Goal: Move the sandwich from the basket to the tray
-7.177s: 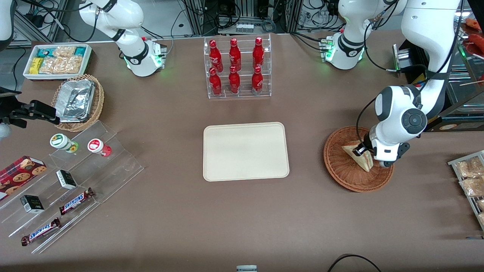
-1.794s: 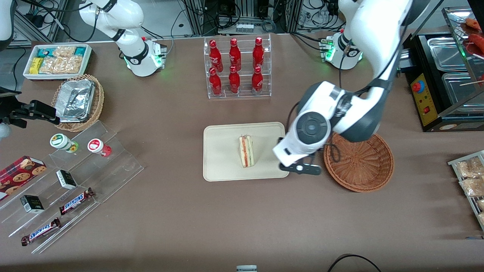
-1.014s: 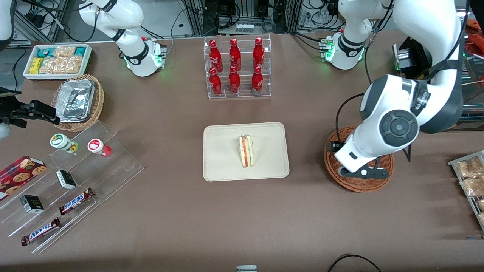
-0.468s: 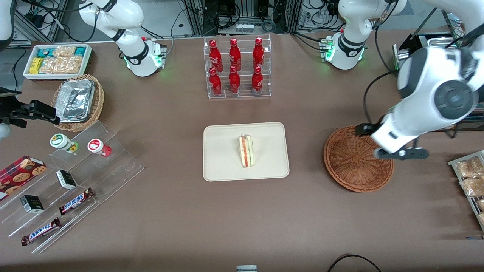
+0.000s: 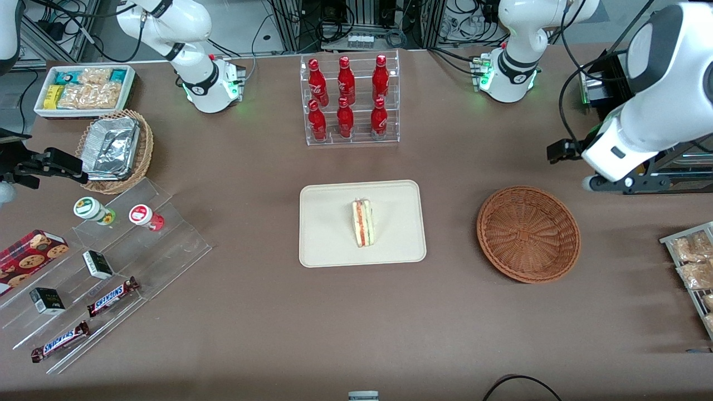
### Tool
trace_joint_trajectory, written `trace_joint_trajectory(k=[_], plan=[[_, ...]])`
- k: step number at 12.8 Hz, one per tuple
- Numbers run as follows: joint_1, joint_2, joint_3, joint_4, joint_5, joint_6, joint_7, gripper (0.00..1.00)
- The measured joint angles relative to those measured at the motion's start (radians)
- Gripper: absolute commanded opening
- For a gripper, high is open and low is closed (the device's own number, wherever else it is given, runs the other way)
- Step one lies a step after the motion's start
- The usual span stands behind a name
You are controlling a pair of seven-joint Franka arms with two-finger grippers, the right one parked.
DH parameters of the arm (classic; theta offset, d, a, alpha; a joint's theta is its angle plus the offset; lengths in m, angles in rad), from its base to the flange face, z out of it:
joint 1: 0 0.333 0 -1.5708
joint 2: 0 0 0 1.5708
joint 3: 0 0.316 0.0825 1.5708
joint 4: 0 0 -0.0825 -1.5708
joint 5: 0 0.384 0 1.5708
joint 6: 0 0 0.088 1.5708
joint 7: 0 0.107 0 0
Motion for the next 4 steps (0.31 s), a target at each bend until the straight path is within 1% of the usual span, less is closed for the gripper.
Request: trace_joint_trajectory(k=[4], plan=[[-0.004, -0.061, 0.080, 0.006, -0.022, -0.081, 0.032, 1.00]])
